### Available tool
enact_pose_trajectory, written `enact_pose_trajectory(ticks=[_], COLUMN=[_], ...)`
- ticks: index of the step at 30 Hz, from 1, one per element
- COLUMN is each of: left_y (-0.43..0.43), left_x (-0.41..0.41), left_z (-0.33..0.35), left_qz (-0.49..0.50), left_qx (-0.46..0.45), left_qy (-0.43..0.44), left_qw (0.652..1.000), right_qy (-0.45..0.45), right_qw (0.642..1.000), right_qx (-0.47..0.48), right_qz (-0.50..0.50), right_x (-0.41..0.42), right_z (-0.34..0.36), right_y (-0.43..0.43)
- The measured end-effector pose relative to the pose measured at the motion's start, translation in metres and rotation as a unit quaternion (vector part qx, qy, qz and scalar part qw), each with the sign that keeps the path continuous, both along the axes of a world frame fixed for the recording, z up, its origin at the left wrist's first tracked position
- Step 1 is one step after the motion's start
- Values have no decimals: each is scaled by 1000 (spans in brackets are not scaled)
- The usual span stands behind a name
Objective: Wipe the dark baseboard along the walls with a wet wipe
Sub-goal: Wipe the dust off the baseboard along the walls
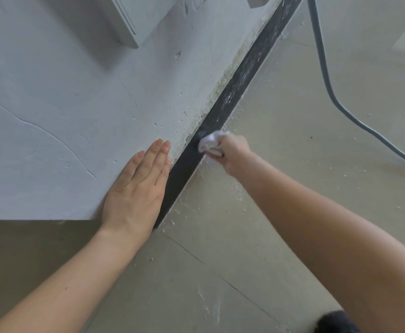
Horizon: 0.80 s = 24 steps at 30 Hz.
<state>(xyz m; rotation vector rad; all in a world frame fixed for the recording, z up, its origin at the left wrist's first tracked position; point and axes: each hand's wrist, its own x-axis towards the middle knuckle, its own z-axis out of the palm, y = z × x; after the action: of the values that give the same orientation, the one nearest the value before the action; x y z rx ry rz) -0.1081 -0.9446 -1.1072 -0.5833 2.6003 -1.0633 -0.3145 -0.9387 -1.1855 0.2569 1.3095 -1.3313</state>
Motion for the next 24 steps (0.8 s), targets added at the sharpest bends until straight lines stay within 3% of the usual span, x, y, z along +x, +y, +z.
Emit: enact_pose_trajectory(ticks=[3,6,9,11,14,20,24], left_y=[2,5,2,4,9,1,4], left_x=[7,19,12,1,-10,-3,-8], left_z=[-2,7,13,19,25,20,21], left_qz=[3,19,23,39,56,35,43], left_qx=[1,-3,13,23,38,37,66], left_qy=[-9,-50,-51,-96,-125,-42,-50], left_qw=[1000,999,998,994,990,998,996], right_qy=[31,-6,-47,-69,-66,41,-8], right_qw=[998,996,965,951,967,996,995], right_qx=[9,9,16,-2,14,44,-2], right_qz=[-56,87,258,302,247,66,-101], right_x=[-6,48,113,143,145,39,11], right_z=[0,6,-2,-8,-17,-5,3], right_y=[6,28,48,54,44,7,12])
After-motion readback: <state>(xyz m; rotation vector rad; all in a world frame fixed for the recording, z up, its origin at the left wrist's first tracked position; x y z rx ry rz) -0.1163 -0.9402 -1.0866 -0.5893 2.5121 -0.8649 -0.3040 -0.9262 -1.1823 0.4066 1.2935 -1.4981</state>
